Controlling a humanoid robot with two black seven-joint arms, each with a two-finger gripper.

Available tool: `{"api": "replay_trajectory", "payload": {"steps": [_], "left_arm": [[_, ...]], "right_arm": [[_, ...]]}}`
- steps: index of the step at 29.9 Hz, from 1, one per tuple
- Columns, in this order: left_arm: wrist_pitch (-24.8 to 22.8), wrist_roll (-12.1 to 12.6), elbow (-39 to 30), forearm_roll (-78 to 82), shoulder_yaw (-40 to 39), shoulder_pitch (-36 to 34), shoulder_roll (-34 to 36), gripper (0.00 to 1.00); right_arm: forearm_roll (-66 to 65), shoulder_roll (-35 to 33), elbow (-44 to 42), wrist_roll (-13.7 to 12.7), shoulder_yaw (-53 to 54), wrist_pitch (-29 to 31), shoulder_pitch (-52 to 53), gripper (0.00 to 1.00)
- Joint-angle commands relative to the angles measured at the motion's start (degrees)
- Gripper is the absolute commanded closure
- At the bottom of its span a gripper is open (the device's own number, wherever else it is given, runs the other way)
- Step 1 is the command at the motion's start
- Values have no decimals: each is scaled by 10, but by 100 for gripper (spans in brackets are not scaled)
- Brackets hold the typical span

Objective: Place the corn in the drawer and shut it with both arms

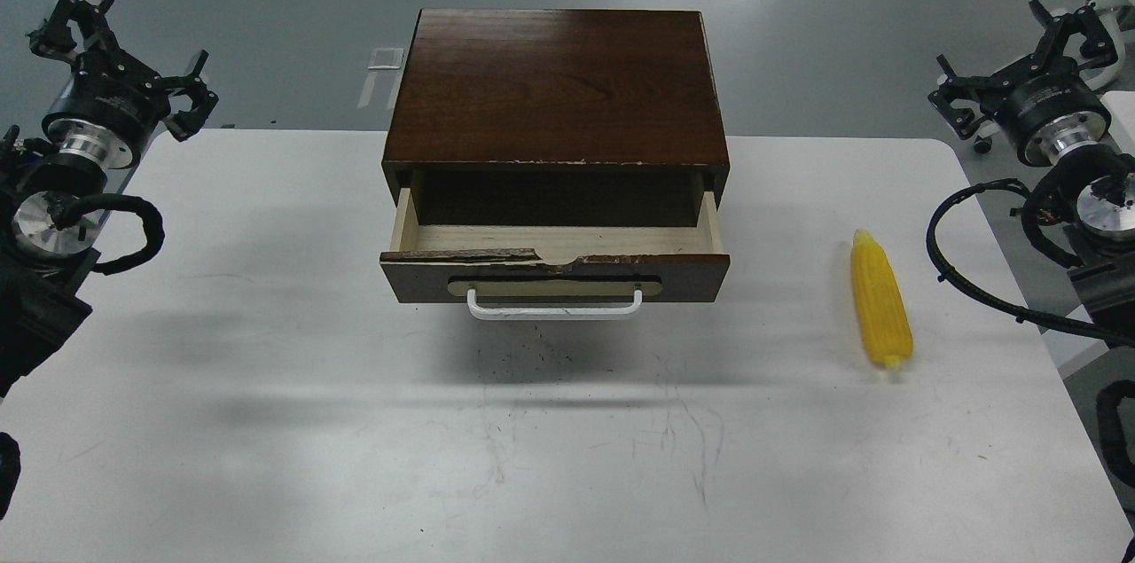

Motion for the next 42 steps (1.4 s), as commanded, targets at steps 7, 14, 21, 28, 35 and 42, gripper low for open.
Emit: {"api": "replay_trajectory", "payload": {"steps": [7, 14, 21, 28, 35, 42], "left_arm": [[0, -4, 7, -2, -3, -2, 1, 2], [0, 4, 9, 2, 0, 0, 11, 2], [0, -2, 8, 2, 0, -2, 11, 2], [0, -1, 7, 5, 0, -4, 14, 2], [0, -3, 7, 6, 0, -5, 26, 2], [0, -4, 7, 6, 1, -6, 29, 2]], "right_arm": [[-5, 4, 6, 11, -7, 0, 6, 0], [-11, -46, -1, 13, -153, 0, 68, 0], [-51, -102, 6, 24, -412, 0, 159, 1], [-195, -114, 6, 94, -526, 0, 228, 1], [-403, -102, 10, 104, -576, 0, 252, 0], [-558, -99, 96, 103, -591, 0, 261, 0]]}}
